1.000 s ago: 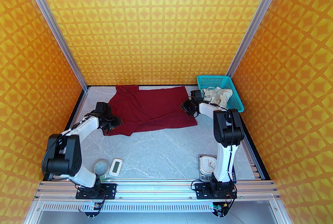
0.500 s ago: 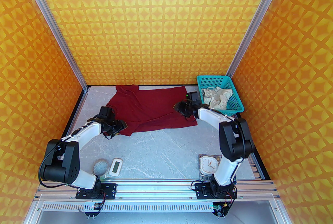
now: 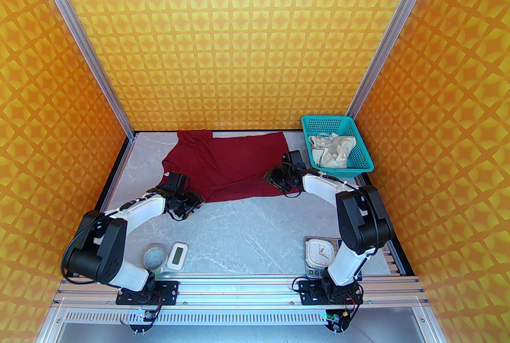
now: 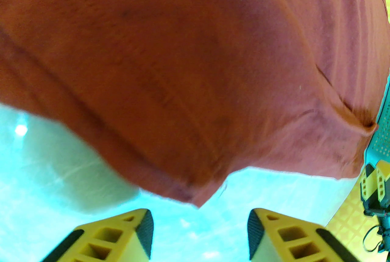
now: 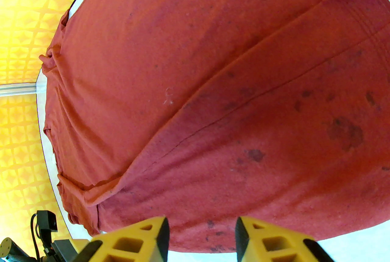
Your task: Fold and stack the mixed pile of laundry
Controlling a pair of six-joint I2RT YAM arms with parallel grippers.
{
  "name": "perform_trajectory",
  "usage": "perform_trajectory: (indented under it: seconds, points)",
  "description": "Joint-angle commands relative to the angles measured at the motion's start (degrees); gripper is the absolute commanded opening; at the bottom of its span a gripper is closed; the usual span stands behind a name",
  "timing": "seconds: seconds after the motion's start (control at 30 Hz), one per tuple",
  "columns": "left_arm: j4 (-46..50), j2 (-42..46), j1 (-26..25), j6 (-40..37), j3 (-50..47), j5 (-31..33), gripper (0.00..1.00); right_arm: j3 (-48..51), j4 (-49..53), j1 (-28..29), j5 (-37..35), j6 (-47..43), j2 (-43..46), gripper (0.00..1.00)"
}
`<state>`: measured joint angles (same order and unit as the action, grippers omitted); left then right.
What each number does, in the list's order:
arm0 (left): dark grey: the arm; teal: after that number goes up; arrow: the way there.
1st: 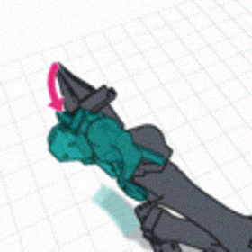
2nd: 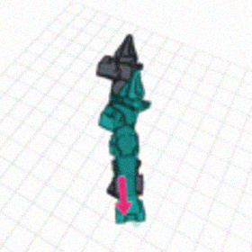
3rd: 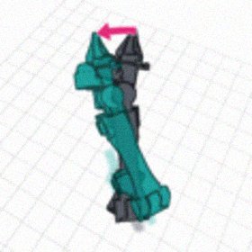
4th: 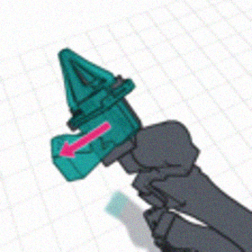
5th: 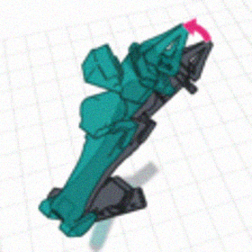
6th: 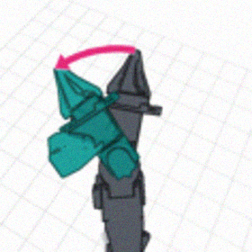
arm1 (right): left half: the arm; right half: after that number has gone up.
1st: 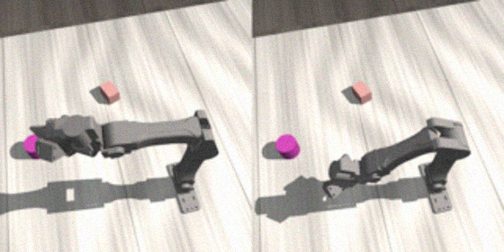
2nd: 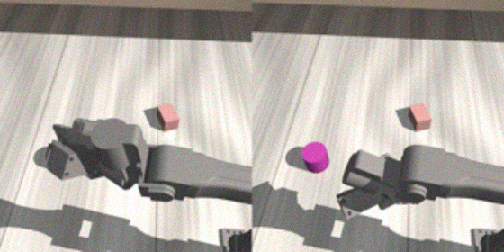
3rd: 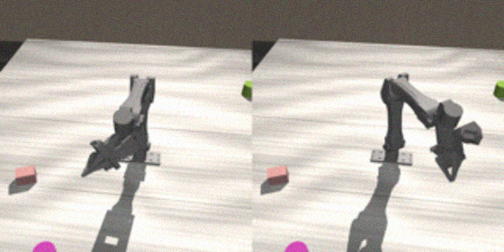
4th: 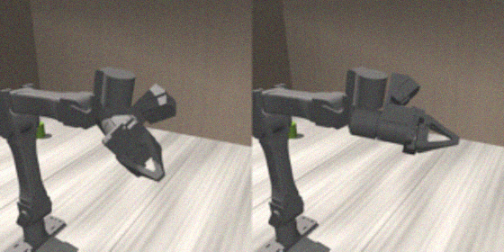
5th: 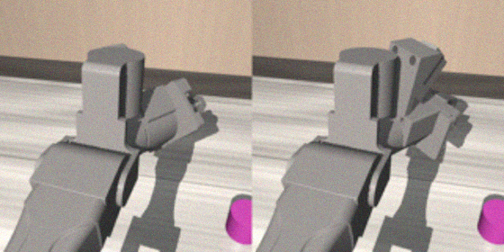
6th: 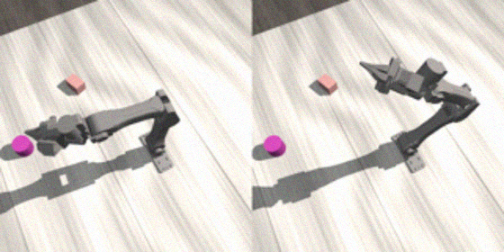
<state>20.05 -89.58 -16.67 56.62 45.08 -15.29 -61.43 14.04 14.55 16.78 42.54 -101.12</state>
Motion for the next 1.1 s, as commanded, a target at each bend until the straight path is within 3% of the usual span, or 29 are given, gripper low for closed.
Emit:
perform_trajectory:
  seconds: [0.0, 0.1, 0.23, 0.37, 0.9, 1.07]
  points:
    - [-3.87, -2.0, -0.42, 1.72, 1.41, 2.61, 0.46, 0.43, -0.75, -0.13, 1.42, -1.27, 1.5, 0.41]
    - [-5.53, -3.71, -0.41, 2.18, 2.02, 3.07, 0.38, 0.77, -0.95, -0.09, 1.66, -1.24, 1.56, 0.41]
    - [-6.6, -3.82, -0.74, 3.01, 2.09, 4.08, 0.15, 0.73, -0.87, -0.14, 1.86, -1.24, 1.85, 0.41]
    - [-6.37, -2.96, -0.74, 1.93, 2.21, 6.12, 0.0, 0.64, -0.78, -0.18, 1.7, -1.32, 2.32, 0.41]
    - [3.81, -1.64, -0.74, -3.13, 10.88, 7.52, 0.0, -0.25, 0.46, -0.13, 2.39, -1.46, 2.34, 0.41]
    - [3.66, -0.79, -0.83, -2.57, 9.04, 6.94, 0.0, -0.18, 0.82, -0.13, 2.35, -1.72, 2.33, 0.41]
